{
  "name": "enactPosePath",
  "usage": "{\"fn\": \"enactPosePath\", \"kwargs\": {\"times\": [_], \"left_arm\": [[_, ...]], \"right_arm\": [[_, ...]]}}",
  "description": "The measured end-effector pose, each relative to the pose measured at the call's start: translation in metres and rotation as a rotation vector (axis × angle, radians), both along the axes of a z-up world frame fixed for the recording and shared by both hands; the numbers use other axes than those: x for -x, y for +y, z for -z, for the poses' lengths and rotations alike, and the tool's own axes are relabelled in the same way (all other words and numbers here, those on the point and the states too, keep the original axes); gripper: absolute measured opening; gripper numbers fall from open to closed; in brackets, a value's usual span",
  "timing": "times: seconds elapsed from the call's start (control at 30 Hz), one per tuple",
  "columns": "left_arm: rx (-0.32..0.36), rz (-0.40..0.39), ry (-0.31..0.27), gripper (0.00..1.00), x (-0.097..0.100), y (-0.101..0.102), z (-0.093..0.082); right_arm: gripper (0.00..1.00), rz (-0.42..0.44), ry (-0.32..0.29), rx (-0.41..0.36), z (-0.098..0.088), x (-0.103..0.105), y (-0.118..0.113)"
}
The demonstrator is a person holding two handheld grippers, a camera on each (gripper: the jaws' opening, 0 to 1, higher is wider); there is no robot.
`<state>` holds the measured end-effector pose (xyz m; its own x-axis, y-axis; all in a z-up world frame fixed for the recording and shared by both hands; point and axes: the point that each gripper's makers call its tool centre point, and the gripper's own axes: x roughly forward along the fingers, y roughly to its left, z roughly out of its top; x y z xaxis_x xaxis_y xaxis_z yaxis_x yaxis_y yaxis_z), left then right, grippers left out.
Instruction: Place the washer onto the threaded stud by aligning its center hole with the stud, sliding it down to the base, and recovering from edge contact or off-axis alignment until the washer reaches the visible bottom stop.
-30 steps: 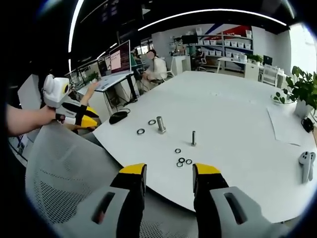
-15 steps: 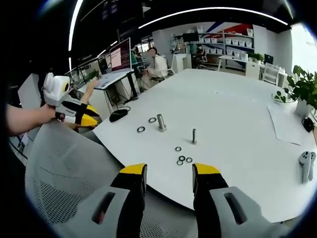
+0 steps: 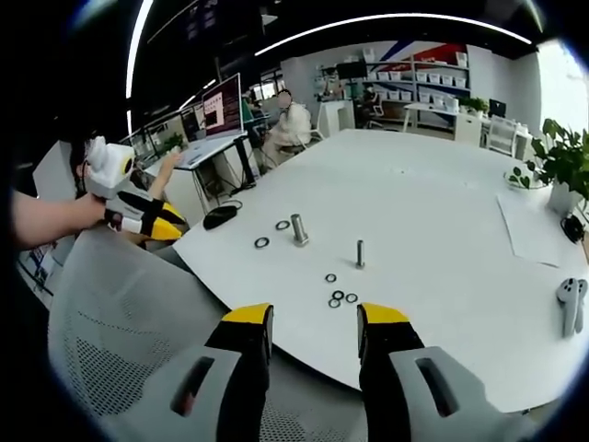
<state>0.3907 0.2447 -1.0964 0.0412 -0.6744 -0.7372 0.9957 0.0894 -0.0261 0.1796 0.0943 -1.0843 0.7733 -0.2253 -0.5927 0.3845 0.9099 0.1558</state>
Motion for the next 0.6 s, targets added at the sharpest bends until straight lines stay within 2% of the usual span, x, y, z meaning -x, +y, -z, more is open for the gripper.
{"fn": "enactPosePath", "kwargs": {"times": [0.13,0.27,0.33,0.4,0.47,0.6], "left_arm": [[-0.028,-0.005,-0.010,0.19,-0.006,0.001,0.003],[-0.048,-0.031,0.014,0.19,-0.007,0.002,0.005],[-0.072,-0.042,0.027,0.21,-0.009,0.003,0.008],[-0.109,-0.050,0.012,0.22,-0.013,0.002,0.010],[-0.125,-0.046,-0.004,0.22,-0.022,-0.004,0.015],[-0.164,-0.053,0.018,0.23,-0.034,-0.018,0.029]], "right_arm": [[0.39,0.003,0.002,-0.001,0.000,0.001,-0.001],[0.39,0.005,0.003,-0.002,0.000,0.001,-0.001],[0.39,0.008,0.004,-0.002,0.000,0.002,-0.001],[0.40,0.006,0.008,0.002,0.000,0.002,-0.001],[0.40,0.003,0.007,0.002,0.001,0.001,-0.001],[0.40,0.001,0.007,0.004,-0.001,0.001,-0.001]]}}
